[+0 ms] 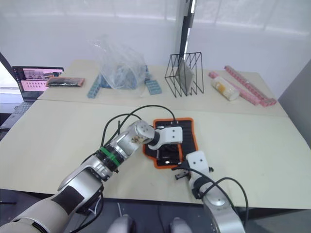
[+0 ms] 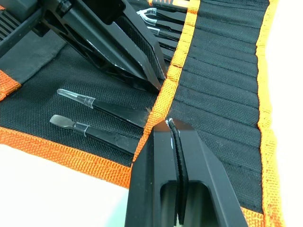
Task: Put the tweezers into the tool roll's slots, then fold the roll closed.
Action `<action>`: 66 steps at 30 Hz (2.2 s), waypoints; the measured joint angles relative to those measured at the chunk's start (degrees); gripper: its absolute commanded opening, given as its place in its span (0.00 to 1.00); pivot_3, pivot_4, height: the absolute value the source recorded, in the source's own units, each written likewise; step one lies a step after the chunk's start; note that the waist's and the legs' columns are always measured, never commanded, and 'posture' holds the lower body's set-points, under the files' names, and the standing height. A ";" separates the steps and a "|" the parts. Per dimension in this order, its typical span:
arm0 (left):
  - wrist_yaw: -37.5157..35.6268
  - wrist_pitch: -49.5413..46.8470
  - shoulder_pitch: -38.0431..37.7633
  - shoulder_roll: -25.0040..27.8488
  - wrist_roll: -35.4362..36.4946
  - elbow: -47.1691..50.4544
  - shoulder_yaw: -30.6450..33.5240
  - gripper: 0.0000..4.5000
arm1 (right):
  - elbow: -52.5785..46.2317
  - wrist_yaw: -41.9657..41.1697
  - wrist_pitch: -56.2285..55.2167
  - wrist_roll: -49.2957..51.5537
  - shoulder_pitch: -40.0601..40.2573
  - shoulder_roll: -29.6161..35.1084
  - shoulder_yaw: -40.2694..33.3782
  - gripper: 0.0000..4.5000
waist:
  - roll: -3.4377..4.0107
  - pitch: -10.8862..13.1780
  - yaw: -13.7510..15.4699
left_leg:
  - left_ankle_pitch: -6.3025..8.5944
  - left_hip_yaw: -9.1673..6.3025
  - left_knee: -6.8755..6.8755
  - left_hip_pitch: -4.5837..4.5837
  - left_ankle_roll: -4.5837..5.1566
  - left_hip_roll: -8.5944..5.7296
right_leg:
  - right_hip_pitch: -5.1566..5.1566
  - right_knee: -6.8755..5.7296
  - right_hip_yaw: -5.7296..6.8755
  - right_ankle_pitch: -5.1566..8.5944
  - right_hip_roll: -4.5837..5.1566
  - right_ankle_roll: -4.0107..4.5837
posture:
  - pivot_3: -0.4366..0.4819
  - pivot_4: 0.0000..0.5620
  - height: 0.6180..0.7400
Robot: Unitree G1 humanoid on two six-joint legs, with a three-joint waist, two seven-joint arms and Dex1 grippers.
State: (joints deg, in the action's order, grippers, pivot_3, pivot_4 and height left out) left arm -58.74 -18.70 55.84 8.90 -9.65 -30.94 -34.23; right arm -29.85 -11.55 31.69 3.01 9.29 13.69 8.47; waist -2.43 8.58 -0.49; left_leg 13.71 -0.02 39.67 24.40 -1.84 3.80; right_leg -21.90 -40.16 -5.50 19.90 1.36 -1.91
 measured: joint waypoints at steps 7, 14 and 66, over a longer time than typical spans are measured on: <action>-0.64 -1.45 -0.23 3.09 -0.54 3.59 1.18 0.62 | -0.01 -0.47 0.00 0.05 -0.18 -0.25 0.37 0.00 | 0.03 -0.01 -0.44 | 0.00 -0.01 -0.03 0.04 0.00 0.03 | -0.08 -0.06 -0.01 0.00 -0.04 0.00 | 0.48 0.27 0.54; -4.00 -9.72 -4.39 10.61 1.17 21.65 4.38 0.99 | 0.46 -1.18 0.00 0.10 -0.85 -0.14 0.48 0.00 | 0.07 -0.01 -0.87 | 0.00 -0.03 -0.05 0.08 0.00 0.09 | -0.15 -0.08 -0.02 -0.01 -0.08 0.02 | 0.48 0.27 0.54; 16.98 -10.68 -69.16 22.54 34.66 53.29 62.74 0.99 | 5.74 -9.57 -3.48 0.65 -2.87 5.33 -1.05 0.00 | -0.34 -0.27 -0.63 | 0.04 0.01 -0.13 -0.75 -0.06 0.17 | 0.63 -0.01 0.25 0.06 0.20 0.20 | 0.48 0.27 0.54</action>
State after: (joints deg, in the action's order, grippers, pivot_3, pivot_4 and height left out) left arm -41.76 -29.38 -13.32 31.44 25.01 22.35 28.51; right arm -24.11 -21.13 28.22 3.66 6.41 19.02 7.42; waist -2.77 8.31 -1.12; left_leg 13.75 -0.01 39.54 23.65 -1.90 3.97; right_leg -21.27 -40.17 -5.25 19.96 1.55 -1.71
